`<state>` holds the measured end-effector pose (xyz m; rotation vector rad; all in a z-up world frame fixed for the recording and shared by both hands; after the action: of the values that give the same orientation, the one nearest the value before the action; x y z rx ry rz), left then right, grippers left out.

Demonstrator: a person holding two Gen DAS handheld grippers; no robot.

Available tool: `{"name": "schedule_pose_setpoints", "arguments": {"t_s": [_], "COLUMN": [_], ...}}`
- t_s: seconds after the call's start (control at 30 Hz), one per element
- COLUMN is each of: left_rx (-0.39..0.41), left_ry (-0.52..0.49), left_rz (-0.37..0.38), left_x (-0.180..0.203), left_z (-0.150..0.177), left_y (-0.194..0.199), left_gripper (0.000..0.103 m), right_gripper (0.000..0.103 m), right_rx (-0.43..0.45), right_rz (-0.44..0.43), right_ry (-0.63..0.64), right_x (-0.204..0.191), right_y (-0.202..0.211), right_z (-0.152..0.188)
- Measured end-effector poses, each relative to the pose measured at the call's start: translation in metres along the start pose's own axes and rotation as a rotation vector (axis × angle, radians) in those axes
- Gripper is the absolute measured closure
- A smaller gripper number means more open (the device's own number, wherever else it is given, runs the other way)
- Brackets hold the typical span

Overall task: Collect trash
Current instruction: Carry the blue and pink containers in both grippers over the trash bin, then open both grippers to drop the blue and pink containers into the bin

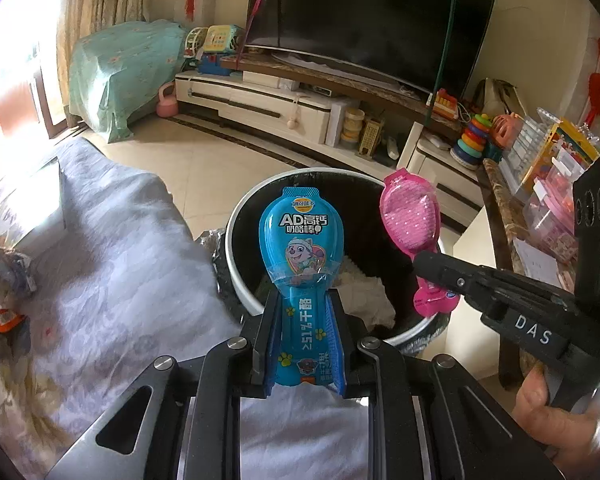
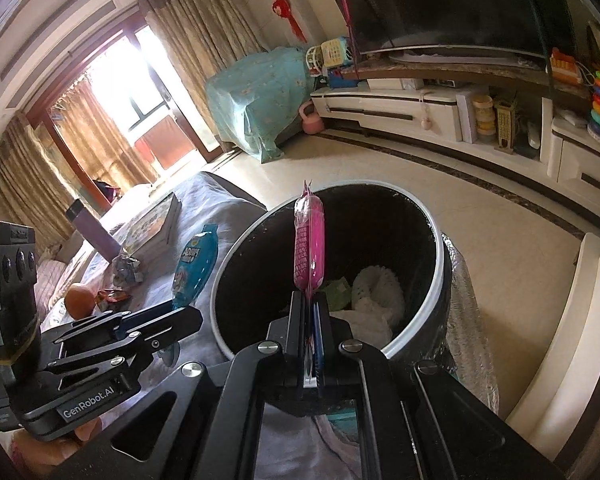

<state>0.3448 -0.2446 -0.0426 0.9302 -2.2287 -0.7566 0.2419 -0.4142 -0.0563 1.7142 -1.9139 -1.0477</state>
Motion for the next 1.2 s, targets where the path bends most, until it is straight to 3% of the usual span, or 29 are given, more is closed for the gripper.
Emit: {"name": "schedule_pose_setpoints", "arguments": {"t_s": [1.2], "left_rx": [-0.06], "left_ry": [0.002], "left_rz": [-0.017], "left_x": [-0.004], "left_z": [-0.029], "left_y": [-0.055], "left_gripper": [0.083], "right_gripper": [0.098], "right_rx": [-0.061], "right_rz": [0.046], "right_ry": [0.012], "right_x": [0.014], "right_y": [-0.032], "right_z": [-0.015]}}
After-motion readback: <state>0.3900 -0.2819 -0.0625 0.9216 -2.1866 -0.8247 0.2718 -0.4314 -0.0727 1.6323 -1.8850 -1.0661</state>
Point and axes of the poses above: each gripper's, at about its wrist camera, not at the fingertips, and y roughly against the way its jaws point, x to its right, z to its underside, the point moved 2 cm from there along -y, roughly the way its jaws point, and after that the axes turned 13 degrees about z, right-handed, at the moved point
